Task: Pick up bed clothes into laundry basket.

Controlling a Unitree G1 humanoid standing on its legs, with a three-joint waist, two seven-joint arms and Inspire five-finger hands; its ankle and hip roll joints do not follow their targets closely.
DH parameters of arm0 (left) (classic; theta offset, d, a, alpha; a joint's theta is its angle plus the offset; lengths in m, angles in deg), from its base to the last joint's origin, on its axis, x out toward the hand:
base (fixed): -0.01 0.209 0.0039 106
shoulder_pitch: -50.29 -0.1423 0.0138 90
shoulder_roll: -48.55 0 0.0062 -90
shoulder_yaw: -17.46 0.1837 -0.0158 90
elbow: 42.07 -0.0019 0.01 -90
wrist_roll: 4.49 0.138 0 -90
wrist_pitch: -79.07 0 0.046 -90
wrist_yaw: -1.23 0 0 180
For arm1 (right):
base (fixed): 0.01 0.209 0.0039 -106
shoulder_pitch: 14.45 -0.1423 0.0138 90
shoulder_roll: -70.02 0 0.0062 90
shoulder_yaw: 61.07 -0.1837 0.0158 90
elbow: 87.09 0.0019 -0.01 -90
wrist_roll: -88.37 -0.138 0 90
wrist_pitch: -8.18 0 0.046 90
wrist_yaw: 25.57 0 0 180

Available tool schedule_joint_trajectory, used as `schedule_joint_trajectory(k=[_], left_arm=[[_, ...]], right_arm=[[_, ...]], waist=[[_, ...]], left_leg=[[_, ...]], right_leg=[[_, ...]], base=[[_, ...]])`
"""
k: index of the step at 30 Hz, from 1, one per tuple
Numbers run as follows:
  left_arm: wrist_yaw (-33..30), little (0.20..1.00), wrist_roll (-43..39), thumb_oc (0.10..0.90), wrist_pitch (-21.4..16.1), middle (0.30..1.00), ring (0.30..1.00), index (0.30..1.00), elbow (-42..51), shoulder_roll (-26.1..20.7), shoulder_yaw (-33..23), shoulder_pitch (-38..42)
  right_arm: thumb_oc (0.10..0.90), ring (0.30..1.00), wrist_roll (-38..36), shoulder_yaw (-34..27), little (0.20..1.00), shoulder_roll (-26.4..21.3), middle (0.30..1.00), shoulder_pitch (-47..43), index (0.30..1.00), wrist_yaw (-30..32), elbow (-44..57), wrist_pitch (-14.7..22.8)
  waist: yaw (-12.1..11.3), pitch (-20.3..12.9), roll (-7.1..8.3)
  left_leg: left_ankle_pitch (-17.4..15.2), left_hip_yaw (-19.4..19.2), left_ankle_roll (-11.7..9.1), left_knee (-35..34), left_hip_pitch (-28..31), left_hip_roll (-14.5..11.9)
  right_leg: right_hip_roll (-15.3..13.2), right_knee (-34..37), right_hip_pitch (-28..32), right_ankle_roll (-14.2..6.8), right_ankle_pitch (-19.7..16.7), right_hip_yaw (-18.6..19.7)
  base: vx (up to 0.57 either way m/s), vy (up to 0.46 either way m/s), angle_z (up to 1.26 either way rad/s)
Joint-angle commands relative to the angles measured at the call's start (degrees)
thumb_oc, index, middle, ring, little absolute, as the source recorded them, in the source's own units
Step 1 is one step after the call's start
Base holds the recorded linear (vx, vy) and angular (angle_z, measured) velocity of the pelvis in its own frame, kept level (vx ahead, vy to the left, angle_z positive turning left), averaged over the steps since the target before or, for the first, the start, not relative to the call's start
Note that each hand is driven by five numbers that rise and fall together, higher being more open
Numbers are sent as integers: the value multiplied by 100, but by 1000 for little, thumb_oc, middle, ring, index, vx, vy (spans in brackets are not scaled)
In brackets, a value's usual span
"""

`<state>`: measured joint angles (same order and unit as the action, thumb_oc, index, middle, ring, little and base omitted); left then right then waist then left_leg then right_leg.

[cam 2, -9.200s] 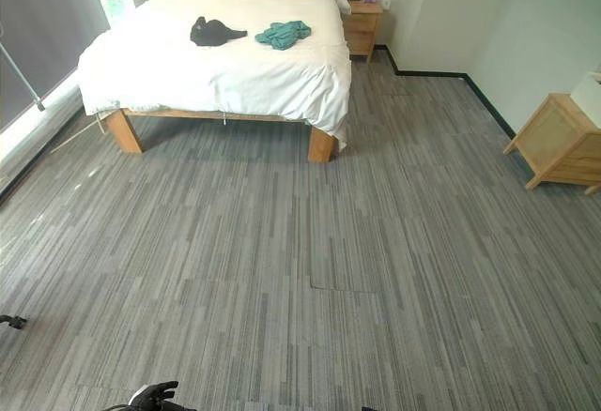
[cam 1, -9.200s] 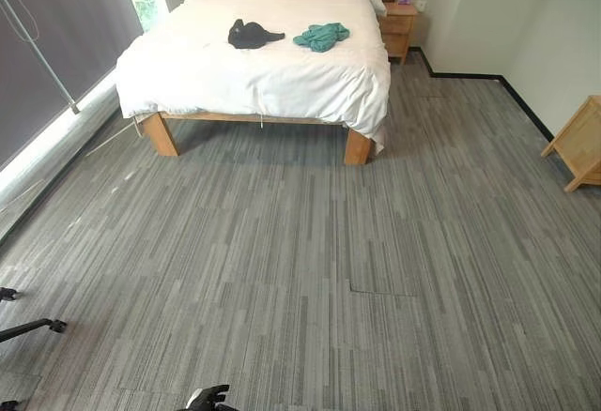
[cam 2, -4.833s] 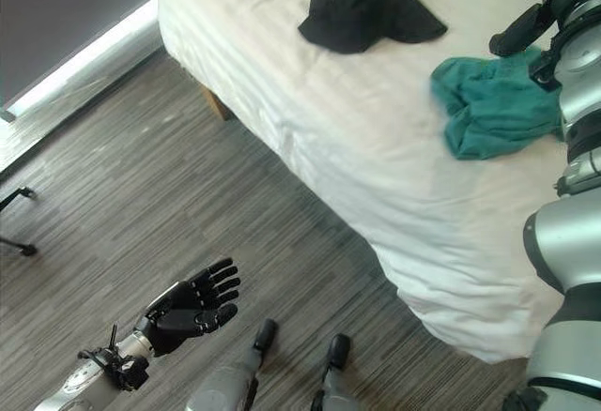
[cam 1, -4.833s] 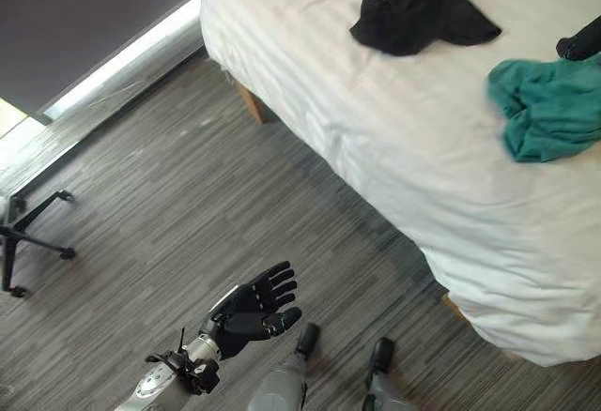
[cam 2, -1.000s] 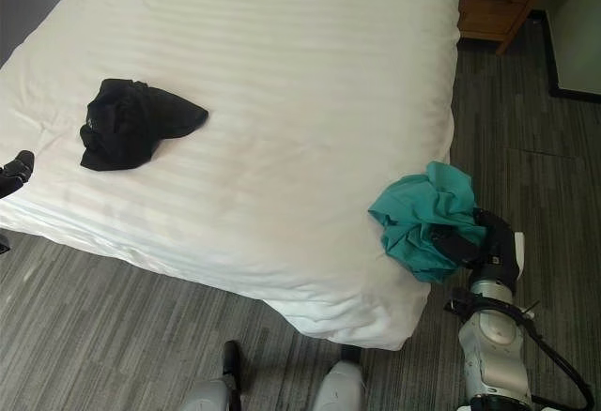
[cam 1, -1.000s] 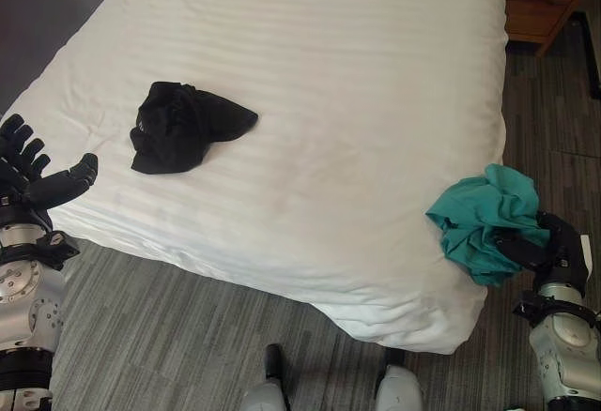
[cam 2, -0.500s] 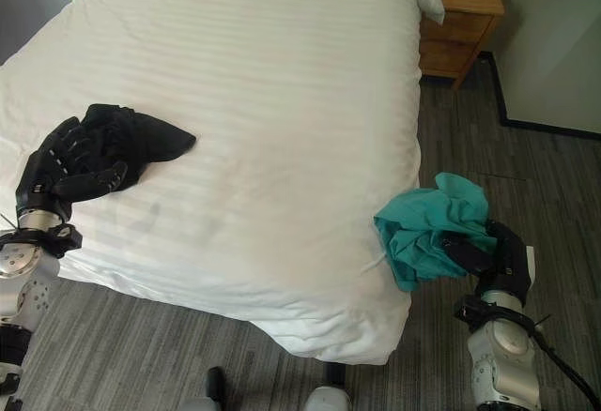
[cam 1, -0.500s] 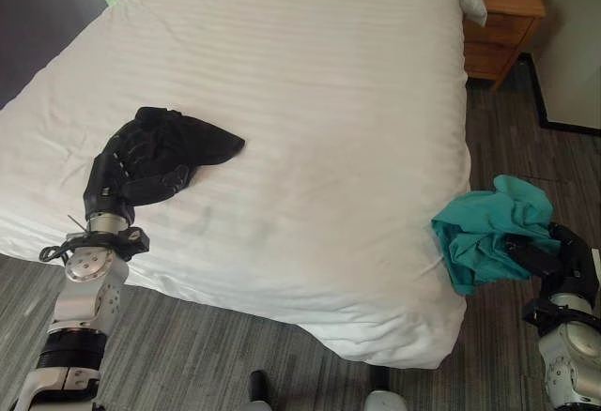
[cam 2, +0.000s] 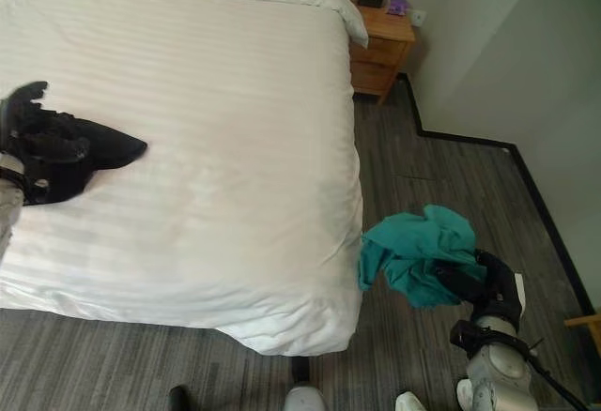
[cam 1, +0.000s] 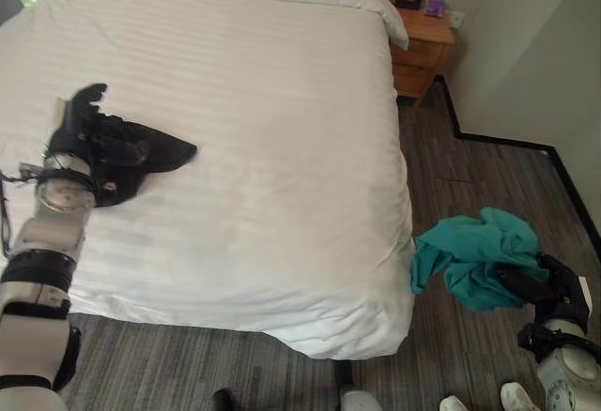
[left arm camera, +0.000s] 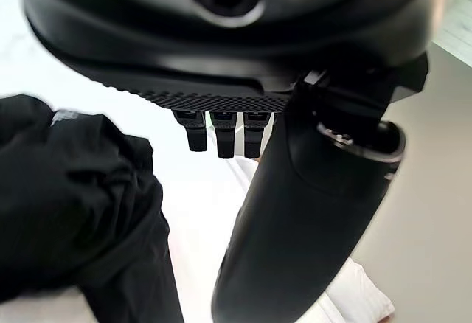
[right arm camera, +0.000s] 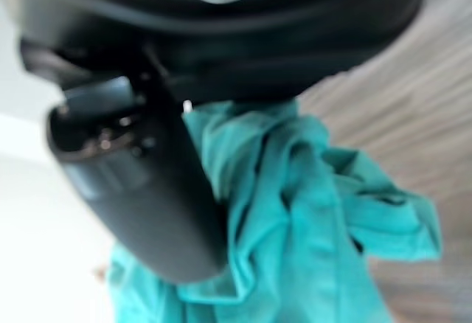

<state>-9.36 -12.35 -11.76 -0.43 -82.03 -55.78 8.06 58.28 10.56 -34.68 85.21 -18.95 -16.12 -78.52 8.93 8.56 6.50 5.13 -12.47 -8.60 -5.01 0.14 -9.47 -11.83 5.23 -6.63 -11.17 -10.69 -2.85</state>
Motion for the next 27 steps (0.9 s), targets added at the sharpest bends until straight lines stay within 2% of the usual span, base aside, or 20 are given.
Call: schedule_joint_trajectory(k=[1,2,3,4,5,8,9,12,13,17,20,23,27], left_arm=[[-518,900,837,800,-313,900,900,900,-276,-702,216,1534],[-543,900,963,800,-312,900,900,900,-468,-857,430,1787],[-543,900,960,800,-315,900,900,900,-480,-857,457,1816],[-525,900,1128,800,-312,900,900,900,-592,-1000,694,2024],[-524,900,1125,800,-314,900,900,900,-601,-1000,718,2049],[-605,900,1502,800,-273,900,900,900,-1033,-1189,1115,2479],[-605,900,1507,800,-271,900,900,900,-1041,-1189,1142,2507],[-617,900,1793,800,-257,900,900,900,-1291,-1323,1457,2759],[-725,900,1947,800,-215,900,900,900,-1301,-1383,1614,2929],[-735,900,2262,800,-172,900,900,900,-1594,-1572,2164,3469],[-907,900,2357,800,-145,900,900,900,-1629,-1624,2446,3860],[-1044,900,2682,800,-55,900,900,900,-1617,-1725,3247,4630],[-1020,900,2705,800,-57,900,900,900,-1763,-1826,3754,5198]], right_arm=[[400,300,-244,-701,300,-520,300,-515,300,70,230,895],[400,300,-365,-674,300,-533,300,-486,300,30,161,964],[400,300,-367,-676,300,-525,300,-488,300,28,156,967],[400,300,-455,-632,300,-537,300,-482,300,-19,136,1015],[400,300,-456,-633,300,-529,300,-484,300,-20,133,1017],[400,300,-533,-492,300,-572,300,-474,300,-106,195,1156],[400,300,-533,-491,300,-560,300,-475,300,-106,194,1158],[400,300,-588,-543,300,-596,300,-338,300,-162,258,1251],[400,300,-725,-545,300,-626,300,-304,300,-161,260,1355],[400,300,-714,-530,300,-599,300,-149,300,-162,259,1393],[400,300,-745,-586,300,-512,300,7,300,-151,285,1478],[400,300,-627,-533,300,-461,300,149,300,-113,419,1544],[400,300,-596,-441,300,-429,300,247,300,-197,547,1551]], waist=[[66,122,-97],[107,184,-9],[102,183,-1],[142,238,94],[139,234,100],[241,303,355],[237,301,366],[303,334,531],[340,407,657],[388,421,809],[421,422,821],[445,431,773],[418,412,775]], left_leg=[[-244,-300,397,74,-31,405],[-265,-343,396,158,-131,384],[-268,-344,396,166,-140,383],[-282,-385,401,199,-259,369],[-283,-385,401,203,-268,369],[-301,-493,400,227,-421,311],[-302,-496,401,230,-427,310],[-366,-552,394,275,-493,262],[-327,-549,380,333,-648,216],[-330,-507,350,348,-841,153],[-322,-439,337,341,-955,141],[-311,-276,334,447,-1234,157],[-307,-258,345,422,-1250,177]], right_leg=[[501,-74,502,-54,707,-59],[502,-74,416,-77,647,-14],[502,-75,409,-77,646,-13],[495,-78,308,-114,580,-1],[494,-78,300,-114,580,0],[517,-81,108,-188,412,31],[517,-81,103,-188,410,34],[540,-83,16,-219,329,65],[553,-85,-121,-220,241,75],[574,-44,-244,-262,129,-7],[541,-31,-313,-291,79,-38],[498,-41,-433,-296,14,-93],[503,-27,-422,-293,72,-168]], base=[[-30,51,-9],[-20,19,-9],[-41,39,-19],[-22,21,-19],[-14,43,-17],[2,23,-11],[4,0,-10],[9,7,-10],[-17,-16,-7],[15,-28,-1],[32,-14,10],[19,-29,29],[28,0,15]])
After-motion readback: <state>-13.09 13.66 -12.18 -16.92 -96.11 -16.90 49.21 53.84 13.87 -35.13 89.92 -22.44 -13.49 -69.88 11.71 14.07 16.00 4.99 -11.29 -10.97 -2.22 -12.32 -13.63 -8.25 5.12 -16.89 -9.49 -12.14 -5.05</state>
